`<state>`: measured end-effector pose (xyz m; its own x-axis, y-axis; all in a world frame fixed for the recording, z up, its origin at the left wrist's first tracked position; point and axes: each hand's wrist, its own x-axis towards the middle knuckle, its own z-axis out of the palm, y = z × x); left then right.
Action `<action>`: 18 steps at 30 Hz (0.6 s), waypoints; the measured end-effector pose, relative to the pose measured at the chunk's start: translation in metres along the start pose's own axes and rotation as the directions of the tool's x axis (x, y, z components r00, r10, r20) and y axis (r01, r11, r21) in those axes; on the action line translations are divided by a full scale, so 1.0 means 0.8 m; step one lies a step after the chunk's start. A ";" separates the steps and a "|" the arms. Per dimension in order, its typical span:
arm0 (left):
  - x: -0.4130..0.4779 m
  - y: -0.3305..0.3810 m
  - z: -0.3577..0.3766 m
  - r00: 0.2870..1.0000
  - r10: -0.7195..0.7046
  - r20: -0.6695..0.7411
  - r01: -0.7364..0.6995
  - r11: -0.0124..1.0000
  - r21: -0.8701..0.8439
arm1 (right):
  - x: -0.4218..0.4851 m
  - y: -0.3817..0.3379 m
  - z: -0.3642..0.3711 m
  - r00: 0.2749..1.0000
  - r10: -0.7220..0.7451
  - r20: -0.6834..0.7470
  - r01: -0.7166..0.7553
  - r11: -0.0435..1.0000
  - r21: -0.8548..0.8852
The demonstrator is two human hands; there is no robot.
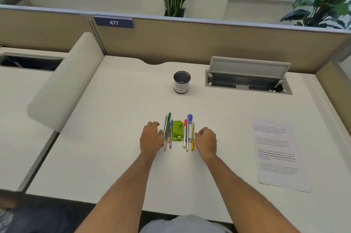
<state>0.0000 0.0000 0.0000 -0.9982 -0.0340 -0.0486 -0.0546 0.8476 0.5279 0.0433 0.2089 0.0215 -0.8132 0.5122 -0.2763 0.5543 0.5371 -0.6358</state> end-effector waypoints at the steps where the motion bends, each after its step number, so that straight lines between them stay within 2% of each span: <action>1: 0.003 0.000 -0.002 0.999 -0.037 0.010 0.037 0.998 -0.046 | 0.003 -0.002 0.003 0.999 0.033 0.004 -0.033 0.999 0.022; 4: 0.007 0.004 -0.003 0.993 -0.107 0.047 0.112 0.987 -0.112 | 0.006 -0.013 0.008 0.990 0.136 0.022 -0.136 0.990 0.026; 9: 0.021 0.005 0.004 0.981 -0.151 0.121 0.166 0.978 -0.130 | 0.010 -0.021 0.022 0.983 0.179 0.028 -0.180 0.984 0.020; 14: 0.027 0.009 0.009 0.982 -0.157 0.107 0.166 0.983 -0.081 | 0.016 -0.027 0.029 0.981 0.190 0.028 -0.189 0.982 -0.004; 18: 0.028 0.011 0.013 0.993 -0.084 0.088 0.078 0.995 0.065 | 0.017 -0.029 0.024 0.986 0.166 0.036 -0.163 0.984 -0.068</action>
<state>-0.0229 0.0118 -0.0053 -0.9842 -0.0580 -0.1671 -0.1306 0.8752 0.4658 0.0157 0.1904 0.0187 -0.7160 0.5695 -0.4037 0.6901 0.4907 -0.5319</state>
